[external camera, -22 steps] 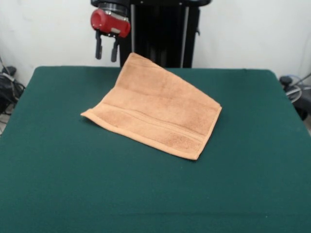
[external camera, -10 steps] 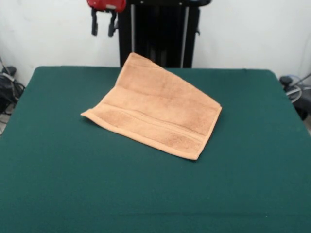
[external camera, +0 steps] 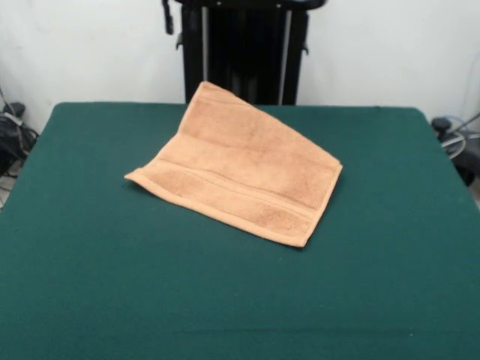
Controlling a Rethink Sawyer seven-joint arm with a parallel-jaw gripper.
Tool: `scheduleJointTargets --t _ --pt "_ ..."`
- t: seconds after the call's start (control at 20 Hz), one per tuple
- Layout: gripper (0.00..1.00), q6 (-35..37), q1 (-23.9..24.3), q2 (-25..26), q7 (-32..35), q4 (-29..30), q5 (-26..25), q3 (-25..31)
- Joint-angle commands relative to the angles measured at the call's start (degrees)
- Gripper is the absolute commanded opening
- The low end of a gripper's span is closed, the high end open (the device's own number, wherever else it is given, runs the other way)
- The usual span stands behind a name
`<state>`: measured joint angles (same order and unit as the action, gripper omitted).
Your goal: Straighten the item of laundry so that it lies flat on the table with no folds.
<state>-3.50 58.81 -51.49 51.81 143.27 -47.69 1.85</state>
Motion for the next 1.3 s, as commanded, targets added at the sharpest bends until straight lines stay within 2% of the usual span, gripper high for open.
scheduleJointTargets --t 0.05,0.3,0.55,0.8,1.05,1.3 --pt "1.00 3.45 -1.46 5.65 12.02 2.04 3.02 4.15" --pt "1.00 6.58 -3.46 9.47 13.44 1.40 6.15 1.11" --pt "1.00 3.79 -6.89 14.09 15.73 -0.29 6.21 -3.60" --pt "1.00 -1.02 -9.82 22.86 17.19 -3.78 5.78 -7.88" --pt "1.00 -5.56 -10.50 27.23 16.11 -5.00 5.44 -11.70" --pt "1.00 -9.26 -10.60 31.22 15.16 -6.34 5.84 -13.24"
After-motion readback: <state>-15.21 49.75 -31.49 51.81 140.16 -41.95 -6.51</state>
